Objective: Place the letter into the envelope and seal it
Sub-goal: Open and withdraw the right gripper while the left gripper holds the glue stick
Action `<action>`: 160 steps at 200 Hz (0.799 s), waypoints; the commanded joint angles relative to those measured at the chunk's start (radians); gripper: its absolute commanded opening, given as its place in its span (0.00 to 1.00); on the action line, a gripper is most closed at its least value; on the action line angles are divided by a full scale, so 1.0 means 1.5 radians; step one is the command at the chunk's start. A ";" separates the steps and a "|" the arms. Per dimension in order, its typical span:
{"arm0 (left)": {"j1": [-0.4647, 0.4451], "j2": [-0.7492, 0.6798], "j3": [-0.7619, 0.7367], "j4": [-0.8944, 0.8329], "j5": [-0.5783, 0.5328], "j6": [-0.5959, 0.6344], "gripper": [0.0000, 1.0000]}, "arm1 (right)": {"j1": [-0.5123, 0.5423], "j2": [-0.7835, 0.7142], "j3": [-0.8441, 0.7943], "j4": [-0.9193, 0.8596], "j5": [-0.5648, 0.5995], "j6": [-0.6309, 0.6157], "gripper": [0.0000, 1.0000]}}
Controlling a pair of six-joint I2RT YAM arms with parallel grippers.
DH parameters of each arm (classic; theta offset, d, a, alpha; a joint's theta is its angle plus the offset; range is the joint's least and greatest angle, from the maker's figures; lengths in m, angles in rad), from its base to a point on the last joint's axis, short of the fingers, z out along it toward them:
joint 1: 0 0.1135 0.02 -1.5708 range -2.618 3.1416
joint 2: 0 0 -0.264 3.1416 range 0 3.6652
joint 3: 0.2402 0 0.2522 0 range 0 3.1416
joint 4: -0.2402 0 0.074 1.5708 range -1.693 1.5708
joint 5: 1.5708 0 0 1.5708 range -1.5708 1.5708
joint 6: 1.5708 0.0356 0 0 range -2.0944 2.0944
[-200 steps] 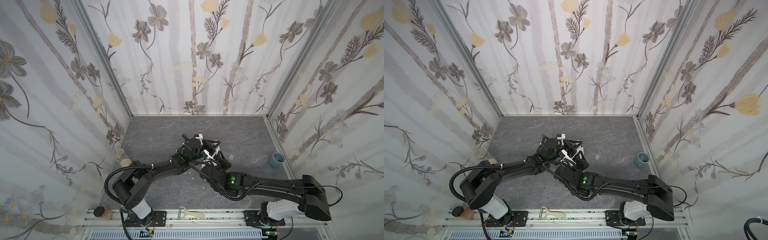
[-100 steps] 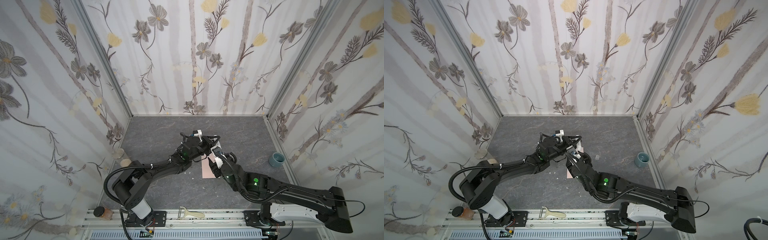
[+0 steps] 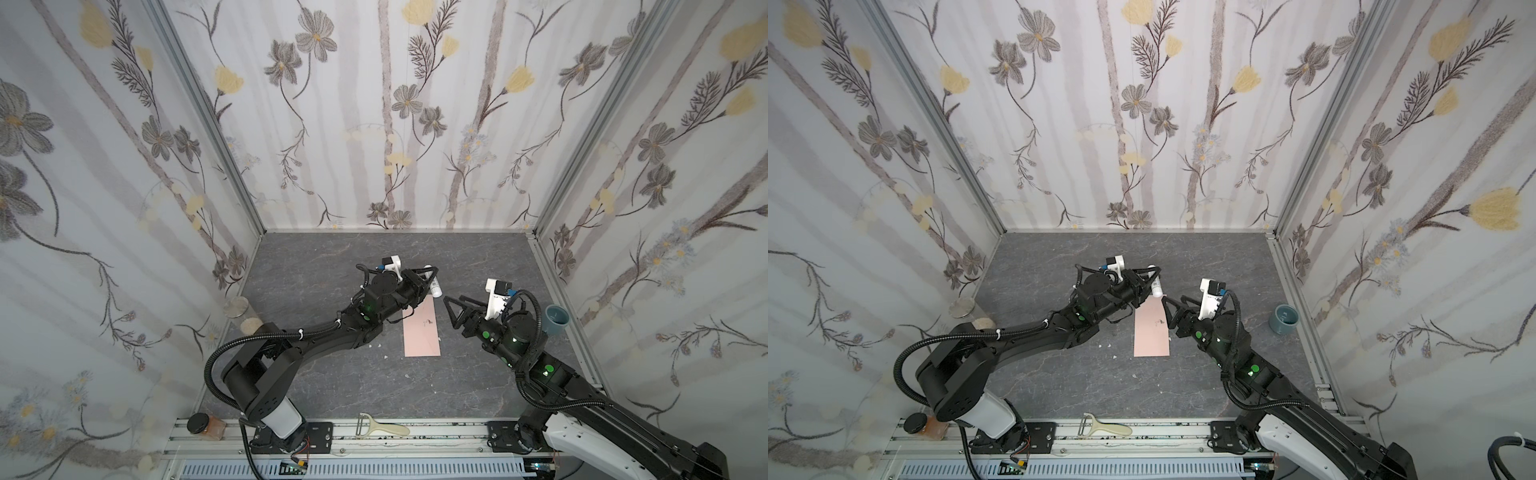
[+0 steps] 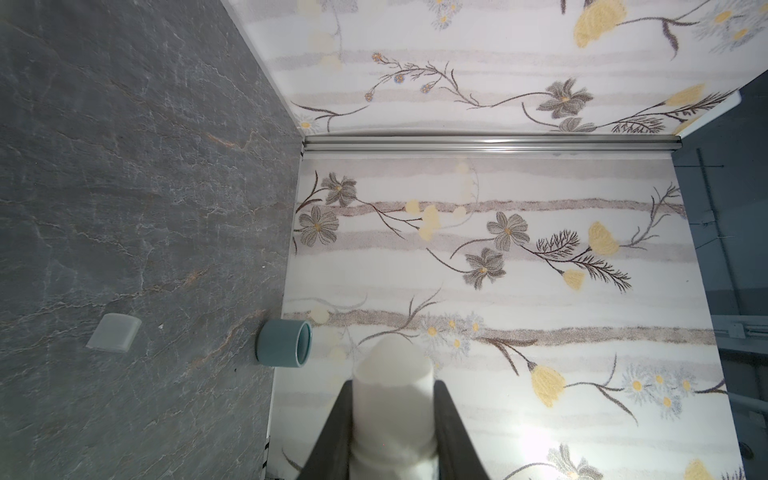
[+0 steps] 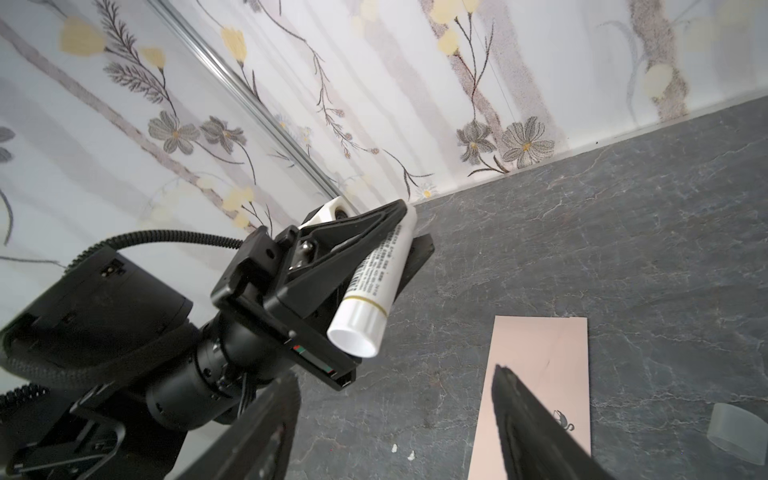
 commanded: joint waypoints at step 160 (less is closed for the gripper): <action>-0.044 0.017 0.002 0.043 -0.154 0.050 0.00 | -0.018 0.129 -0.029 0.232 -0.056 0.211 0.38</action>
